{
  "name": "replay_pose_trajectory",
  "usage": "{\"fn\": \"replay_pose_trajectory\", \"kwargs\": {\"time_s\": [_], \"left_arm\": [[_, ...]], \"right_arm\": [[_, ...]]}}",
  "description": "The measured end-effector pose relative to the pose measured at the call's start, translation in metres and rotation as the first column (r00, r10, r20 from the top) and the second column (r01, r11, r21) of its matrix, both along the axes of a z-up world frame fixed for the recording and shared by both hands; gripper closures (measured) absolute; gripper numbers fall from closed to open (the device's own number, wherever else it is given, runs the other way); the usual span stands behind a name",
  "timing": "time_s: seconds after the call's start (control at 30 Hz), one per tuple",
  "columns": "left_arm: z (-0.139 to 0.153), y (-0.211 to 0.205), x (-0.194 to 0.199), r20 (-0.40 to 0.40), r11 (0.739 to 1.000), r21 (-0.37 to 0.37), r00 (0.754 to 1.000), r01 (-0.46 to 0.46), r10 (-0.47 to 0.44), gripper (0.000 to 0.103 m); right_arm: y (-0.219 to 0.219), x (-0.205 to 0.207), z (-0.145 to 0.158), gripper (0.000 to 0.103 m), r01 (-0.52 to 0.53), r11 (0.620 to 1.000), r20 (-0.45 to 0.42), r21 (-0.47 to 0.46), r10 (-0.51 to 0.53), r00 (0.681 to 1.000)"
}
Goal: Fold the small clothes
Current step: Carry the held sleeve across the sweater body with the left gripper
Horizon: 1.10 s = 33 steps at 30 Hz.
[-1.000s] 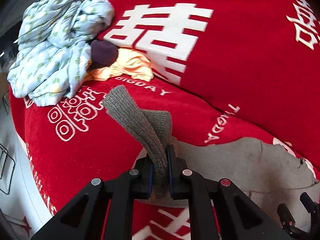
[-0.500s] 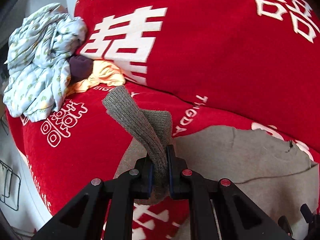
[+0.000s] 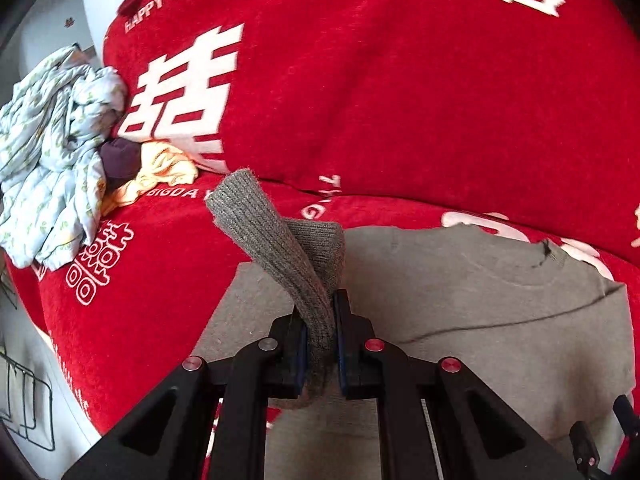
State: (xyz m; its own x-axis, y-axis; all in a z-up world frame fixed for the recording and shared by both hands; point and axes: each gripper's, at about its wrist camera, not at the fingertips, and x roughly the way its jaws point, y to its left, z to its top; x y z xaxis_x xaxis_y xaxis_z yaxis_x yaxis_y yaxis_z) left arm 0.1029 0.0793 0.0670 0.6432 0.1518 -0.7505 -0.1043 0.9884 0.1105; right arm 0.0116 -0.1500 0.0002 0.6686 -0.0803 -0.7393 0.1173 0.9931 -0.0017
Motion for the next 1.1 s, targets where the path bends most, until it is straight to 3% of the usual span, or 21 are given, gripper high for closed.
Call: {"fn": "replay_pose_trajectory", "kwargs": {"time_s": [0.23,0.77,1.1], "left_arm": [[0.007,-0.033,-0.004,0.008,0.999,0.025,0.999,0.044,-0.044,0.09],[0.017,-0.099,-0.022,0.004,0.99,0.061,0.992,0.124,-0.124,0.09],[0.016,-0.149,-0.034,-0.007,0.978,0.076,0.981,0.193,-0.193,0.09]], "right_arm": [[-0.023,-0.014,0.004,0.023,0.046,0.998,0.014,0.049,-0.047,0.999],[-0.04,-0.04,-0.007,0.023,0.033,0.995,0.014,0.095,-0.035,0.999],[-0.077,-0.056,-0.003,0.023,0.098,0.986,0.044,0.137,-0.105,0.993]]}}
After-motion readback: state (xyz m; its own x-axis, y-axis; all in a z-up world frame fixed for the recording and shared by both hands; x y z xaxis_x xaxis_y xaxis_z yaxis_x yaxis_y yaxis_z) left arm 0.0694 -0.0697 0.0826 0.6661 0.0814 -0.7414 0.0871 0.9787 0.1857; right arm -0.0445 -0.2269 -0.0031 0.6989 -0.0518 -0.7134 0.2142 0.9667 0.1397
